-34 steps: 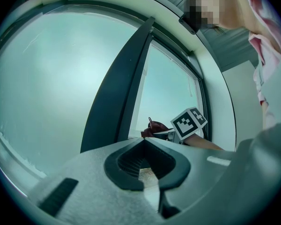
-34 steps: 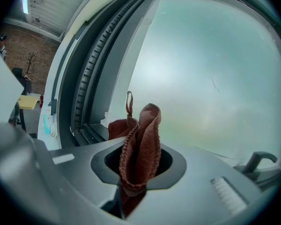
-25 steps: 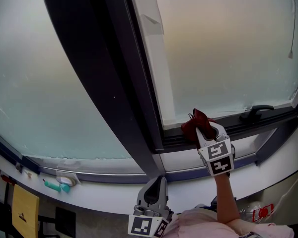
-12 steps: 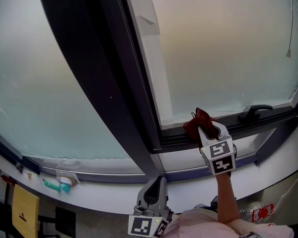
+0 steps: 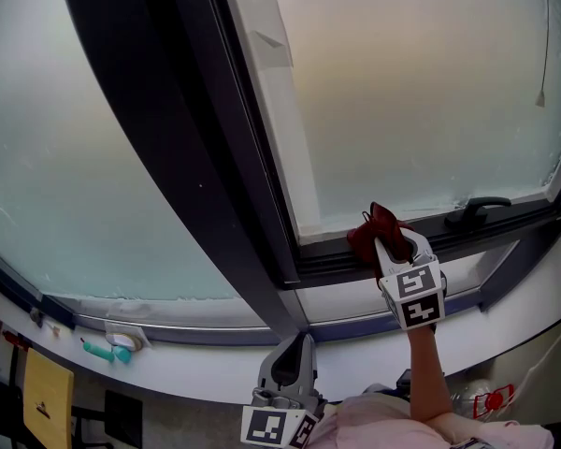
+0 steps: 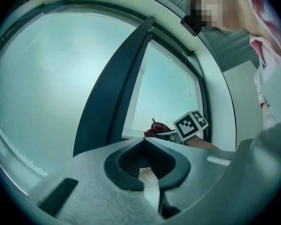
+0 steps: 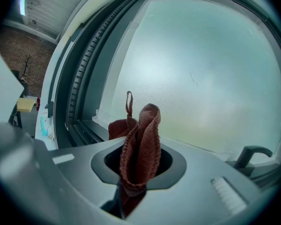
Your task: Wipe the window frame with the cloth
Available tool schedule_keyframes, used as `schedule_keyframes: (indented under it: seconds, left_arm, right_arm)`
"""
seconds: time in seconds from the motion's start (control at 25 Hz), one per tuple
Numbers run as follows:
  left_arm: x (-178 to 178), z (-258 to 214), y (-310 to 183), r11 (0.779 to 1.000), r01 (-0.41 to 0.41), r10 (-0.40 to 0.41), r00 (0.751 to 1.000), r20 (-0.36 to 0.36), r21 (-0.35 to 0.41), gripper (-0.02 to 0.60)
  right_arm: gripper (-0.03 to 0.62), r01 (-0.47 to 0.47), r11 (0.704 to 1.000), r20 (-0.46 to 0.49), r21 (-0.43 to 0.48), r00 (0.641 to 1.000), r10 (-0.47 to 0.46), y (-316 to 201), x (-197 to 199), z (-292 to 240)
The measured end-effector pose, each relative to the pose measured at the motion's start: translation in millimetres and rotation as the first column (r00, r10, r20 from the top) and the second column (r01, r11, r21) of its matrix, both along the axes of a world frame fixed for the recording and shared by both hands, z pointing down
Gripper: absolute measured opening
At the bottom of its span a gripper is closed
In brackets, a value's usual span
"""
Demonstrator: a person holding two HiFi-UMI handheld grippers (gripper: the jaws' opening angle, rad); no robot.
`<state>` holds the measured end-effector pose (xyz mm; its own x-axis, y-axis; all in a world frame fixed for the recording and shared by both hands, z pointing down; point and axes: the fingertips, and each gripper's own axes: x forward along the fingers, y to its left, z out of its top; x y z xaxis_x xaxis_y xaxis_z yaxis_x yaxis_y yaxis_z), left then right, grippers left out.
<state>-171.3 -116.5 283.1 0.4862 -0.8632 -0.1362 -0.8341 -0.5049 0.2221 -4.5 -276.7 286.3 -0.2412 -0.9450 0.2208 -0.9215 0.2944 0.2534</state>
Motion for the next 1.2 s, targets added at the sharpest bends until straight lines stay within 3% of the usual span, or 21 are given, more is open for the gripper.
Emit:
schedule_keyframes:
  seconds: [1.2]
  left_arm:
    - [4.0, 3.2, 3.9, 1.000, 0.003, -0.003, 1.000, -0.007, -0.016, -0.005]
  right_arm:
    - [0.075, 0.012, 1.000, 0.016, 0.013, 1.000, -0.012, 1.6, 9.8, 0.3]
